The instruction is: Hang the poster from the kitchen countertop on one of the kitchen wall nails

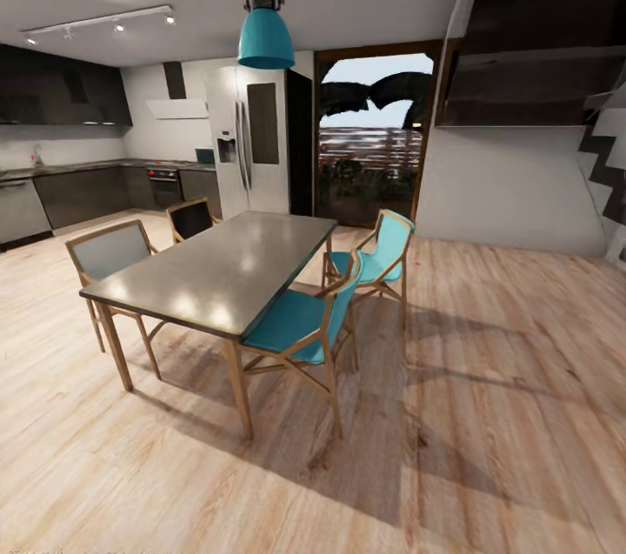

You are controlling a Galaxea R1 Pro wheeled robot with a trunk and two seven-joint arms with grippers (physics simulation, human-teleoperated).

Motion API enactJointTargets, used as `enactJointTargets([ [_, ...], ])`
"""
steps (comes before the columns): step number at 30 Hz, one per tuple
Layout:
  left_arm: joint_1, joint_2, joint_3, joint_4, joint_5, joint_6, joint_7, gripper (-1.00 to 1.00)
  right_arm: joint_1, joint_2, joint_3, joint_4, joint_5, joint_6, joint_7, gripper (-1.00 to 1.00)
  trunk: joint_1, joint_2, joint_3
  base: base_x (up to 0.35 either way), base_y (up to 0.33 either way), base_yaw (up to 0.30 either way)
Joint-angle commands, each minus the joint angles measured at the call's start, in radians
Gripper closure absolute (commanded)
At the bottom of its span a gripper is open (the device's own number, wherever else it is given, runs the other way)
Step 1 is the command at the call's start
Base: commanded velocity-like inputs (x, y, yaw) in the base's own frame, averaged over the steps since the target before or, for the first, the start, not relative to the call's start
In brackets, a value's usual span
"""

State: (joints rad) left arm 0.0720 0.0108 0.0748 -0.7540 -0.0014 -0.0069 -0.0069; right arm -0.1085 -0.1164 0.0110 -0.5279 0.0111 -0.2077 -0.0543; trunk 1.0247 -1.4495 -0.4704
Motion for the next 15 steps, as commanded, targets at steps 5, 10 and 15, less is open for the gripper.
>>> enactJointTargets([
  [5, 0.0, 0.0, 0.0, -0.001, 0.0, -0.001, -0.001, -1.0, 0.0, 0.0, 0.001, 0.0, 0.001, -0.002, -0.004, -1.0, 0.0, -0.001, -0.001, 0.165, 0.28, 0.289],
  [10, 0.0, 0.0, 0.0, -0.001, 0.0, -0.001, -0.001, -1.0, 0.0, 0.0, 0.001, 0.0, 0.001, -0.002, -0.004, -1.0, 0.0, -0.001, -0.001, 0.197, 0.263, 0.289],
  [15, 0.0, 0.0, 0.0, -0.001, 0.0, -0.001, -0.001, -1.0, 0.0, 0.0, 0.001, 0.0, 0.001, -0.002, -0.004, -1.0, 0.0, -0.001, -0.001, 0.222, 0.243, 0.289],
])
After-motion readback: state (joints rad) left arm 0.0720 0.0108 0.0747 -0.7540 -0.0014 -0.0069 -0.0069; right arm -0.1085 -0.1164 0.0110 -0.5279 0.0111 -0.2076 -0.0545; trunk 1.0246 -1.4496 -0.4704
